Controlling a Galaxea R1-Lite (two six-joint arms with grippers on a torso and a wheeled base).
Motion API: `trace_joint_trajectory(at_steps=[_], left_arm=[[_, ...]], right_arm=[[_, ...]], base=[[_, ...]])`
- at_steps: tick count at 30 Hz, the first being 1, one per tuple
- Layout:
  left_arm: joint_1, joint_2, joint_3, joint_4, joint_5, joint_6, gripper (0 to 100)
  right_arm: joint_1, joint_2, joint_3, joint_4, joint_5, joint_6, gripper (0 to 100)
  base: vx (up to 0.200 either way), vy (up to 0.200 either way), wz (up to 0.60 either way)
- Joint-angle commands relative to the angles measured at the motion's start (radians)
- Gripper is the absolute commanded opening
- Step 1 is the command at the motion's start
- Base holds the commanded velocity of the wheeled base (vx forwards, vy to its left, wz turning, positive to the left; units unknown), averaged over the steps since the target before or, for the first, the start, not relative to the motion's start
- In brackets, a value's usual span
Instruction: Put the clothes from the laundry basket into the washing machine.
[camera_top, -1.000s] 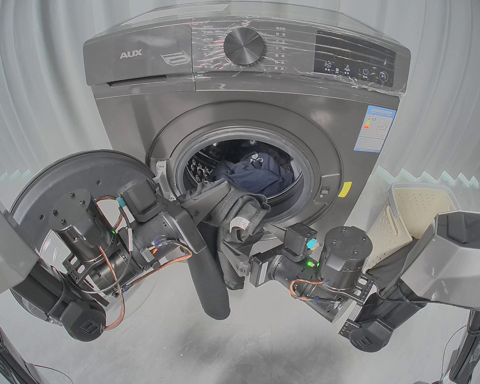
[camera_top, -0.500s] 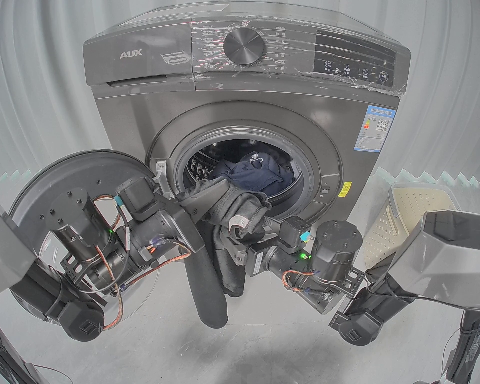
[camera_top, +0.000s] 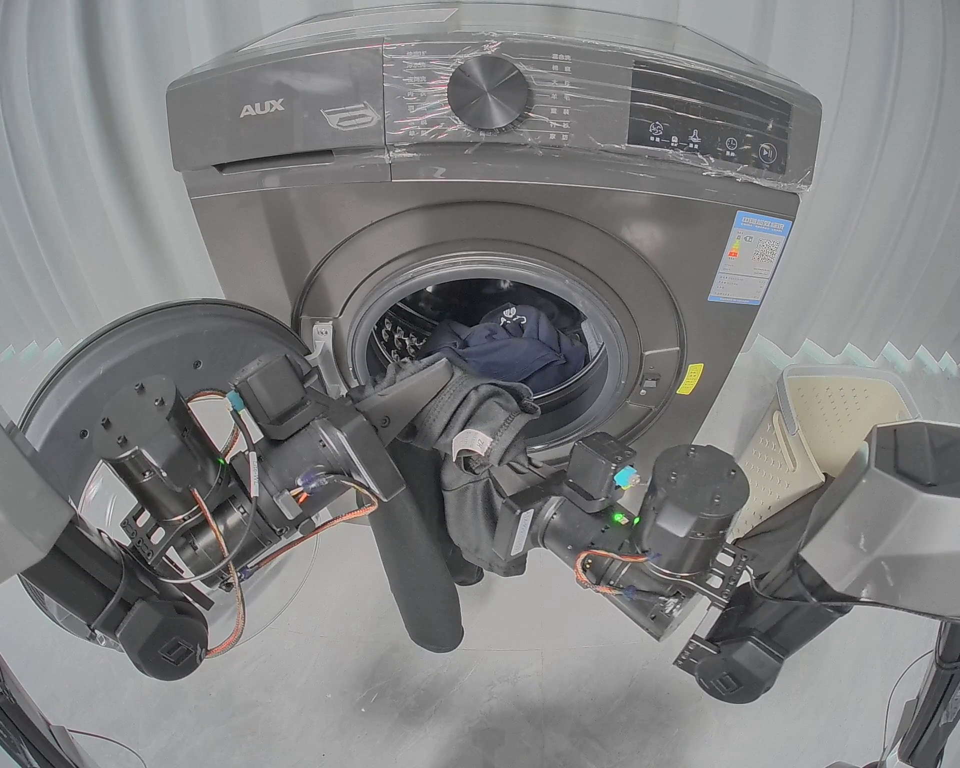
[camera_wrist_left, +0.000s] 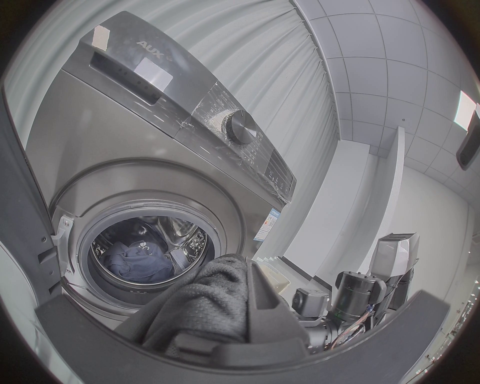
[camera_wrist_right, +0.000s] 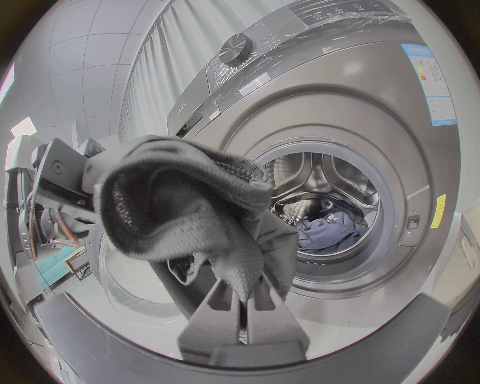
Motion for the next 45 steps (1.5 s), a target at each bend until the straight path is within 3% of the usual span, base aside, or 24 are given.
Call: trace_joint_trajectory(at_steps=[1,5,6,11,18,35,40,42,45], left_arm=[[0.013,0.003,-0.007,0.0,0.0,-0.018,0],[0.016,0.003,-0.005,0.0,-0.001,-0.024,0],[0.019,0.003,-0.004,0.0,-0.001,-0.032,100],[0.056,0.013,0.004,0.0,-0.001,-0.067,100],[0.071,0.055,0.018,0.0,0.002,-0.067,100],[0.074,0.122,0.067,0.0,0.0,-0.052,100],[0.077,0.19,0.115,0.0,-0.001,0.052,100],[0.076,0.194,0.127,0.0,-0.007,0.072,100],[0.076,0.199,0.142,0.0,-0.013,0.077,100]], right_arm=[[-0.002,-0.109,0.095,0.01,0.0,-0.002,0],[-0.011,-0.135,0.114,0.011,0.0,-0.005,0],[-0.014,-0.146,0.115,0.011,0.0,-0.006,0],[-0.031,-0.2,0.128,0.022,0.0,-0.011,0],[-0.069,-0.258,0.124,0.044,0.001,-0.012,0],[-0.072,-0.316,0.124,0.044,0.007,-0.014,0],[-0.074,-0.328,0.094,0.044,0.007,-0.014,0],[-0.074,-0.327,0.08,0.044,0.007,-0.014,0],[-0.074,-0.324,0.069,0.044,0.007,-0.014,0]], base=[[0.0,0.0,0.0],[0.0,0.0,0.0],[0.0,0.0,0.0],[0.0,0.0,0.0],[0.0,0.0,0.0],[0.0,0.0,0.0],[0.0,0.0,0.0],[0.0,0.0,0.0],[0.0,0.0,0.0]])
